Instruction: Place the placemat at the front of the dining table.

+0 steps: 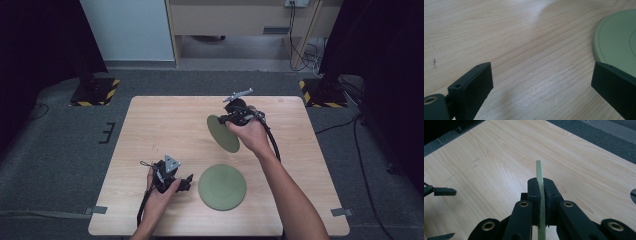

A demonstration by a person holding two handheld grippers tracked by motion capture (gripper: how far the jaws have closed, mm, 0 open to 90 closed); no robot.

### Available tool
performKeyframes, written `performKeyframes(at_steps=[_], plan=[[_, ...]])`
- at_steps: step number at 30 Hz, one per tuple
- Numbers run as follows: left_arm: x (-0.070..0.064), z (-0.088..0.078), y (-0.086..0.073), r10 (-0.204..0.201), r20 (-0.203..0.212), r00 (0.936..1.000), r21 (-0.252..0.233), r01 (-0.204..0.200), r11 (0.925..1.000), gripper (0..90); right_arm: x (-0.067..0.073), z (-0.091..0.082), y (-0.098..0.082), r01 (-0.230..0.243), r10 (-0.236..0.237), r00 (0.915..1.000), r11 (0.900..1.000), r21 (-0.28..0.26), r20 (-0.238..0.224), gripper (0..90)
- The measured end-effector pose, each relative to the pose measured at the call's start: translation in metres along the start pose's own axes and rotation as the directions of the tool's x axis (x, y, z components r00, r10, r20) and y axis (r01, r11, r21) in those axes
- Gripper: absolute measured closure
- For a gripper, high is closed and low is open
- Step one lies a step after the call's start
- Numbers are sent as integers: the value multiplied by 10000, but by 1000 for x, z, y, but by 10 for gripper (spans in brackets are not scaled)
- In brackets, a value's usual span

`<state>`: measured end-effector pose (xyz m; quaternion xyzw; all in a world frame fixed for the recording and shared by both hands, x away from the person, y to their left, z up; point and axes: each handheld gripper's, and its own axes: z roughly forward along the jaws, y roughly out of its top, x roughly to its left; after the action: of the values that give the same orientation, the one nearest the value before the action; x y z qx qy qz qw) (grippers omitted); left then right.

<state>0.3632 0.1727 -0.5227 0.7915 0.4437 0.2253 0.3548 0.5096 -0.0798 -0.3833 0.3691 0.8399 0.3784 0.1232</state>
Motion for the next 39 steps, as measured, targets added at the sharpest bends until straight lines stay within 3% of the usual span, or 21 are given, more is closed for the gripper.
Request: performKeyframes(at_steps=[16, 26, 39], plan=[[5, 1, 0, -76, -3, 10000, -83, 76, 9999, 32, -19, 4, 12, -514, 527, 9974, 9983, -273, 496, 857], [8, 2, 1, -170, -10, 9999, -85, 170, 9998, 32, -27, 0, 24, -499, 522, 9956, 9983, -316, 774, 857], [9, 1, 1, -210, 34, 9998, -103, 210, 9997, 32, -33, 12, 39, -616, 640, 9916, 9978, -252, 1127, 857]])
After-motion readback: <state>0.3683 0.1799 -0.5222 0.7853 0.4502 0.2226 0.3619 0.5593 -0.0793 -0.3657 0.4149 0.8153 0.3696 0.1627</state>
